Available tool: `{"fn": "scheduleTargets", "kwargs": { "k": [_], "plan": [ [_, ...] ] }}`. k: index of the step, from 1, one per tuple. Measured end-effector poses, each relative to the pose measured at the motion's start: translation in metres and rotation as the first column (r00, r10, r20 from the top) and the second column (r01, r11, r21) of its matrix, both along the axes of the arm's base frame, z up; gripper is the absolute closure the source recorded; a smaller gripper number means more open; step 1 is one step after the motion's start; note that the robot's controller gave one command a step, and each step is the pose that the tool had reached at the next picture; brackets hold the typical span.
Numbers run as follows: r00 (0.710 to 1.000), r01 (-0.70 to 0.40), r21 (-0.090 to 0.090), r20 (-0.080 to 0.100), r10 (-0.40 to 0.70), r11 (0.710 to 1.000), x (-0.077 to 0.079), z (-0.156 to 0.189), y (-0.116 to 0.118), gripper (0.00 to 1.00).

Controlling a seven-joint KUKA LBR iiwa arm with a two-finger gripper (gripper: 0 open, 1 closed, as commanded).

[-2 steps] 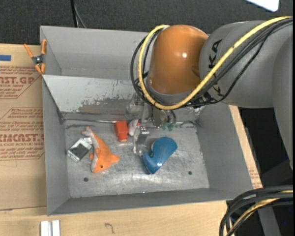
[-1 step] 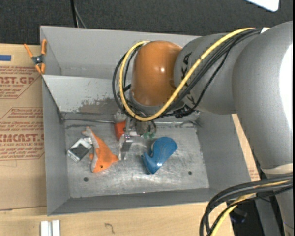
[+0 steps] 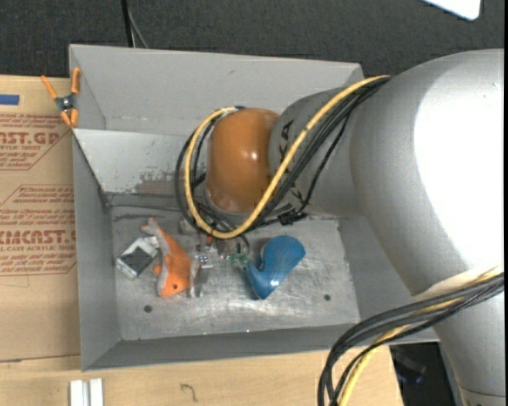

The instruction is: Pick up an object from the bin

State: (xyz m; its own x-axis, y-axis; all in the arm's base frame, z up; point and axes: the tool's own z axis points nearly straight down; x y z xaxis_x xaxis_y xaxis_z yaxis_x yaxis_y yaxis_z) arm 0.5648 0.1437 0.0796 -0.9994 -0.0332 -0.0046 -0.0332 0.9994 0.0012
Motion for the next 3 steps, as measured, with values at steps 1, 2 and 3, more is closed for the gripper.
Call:
{"fn": "scheduleTargets", "kwargs": {
  "k": [1, 2, 3],
  "plan": [
    [0.993, -0.121, -0.001, -0.005, 0.121, 0.993, -0.035, 0.011, 0.037, 1.0],
    [0.993, -0.121, -0.001, -0.005, 0.121, 0.993, -0.035, 0.011, 0.037, 1.0],
    [0.989, -0.149, -0.002, -0.013, 0.149, 0.989, -0.045, 0.05, 0.03, 1.0]
  ]
}}
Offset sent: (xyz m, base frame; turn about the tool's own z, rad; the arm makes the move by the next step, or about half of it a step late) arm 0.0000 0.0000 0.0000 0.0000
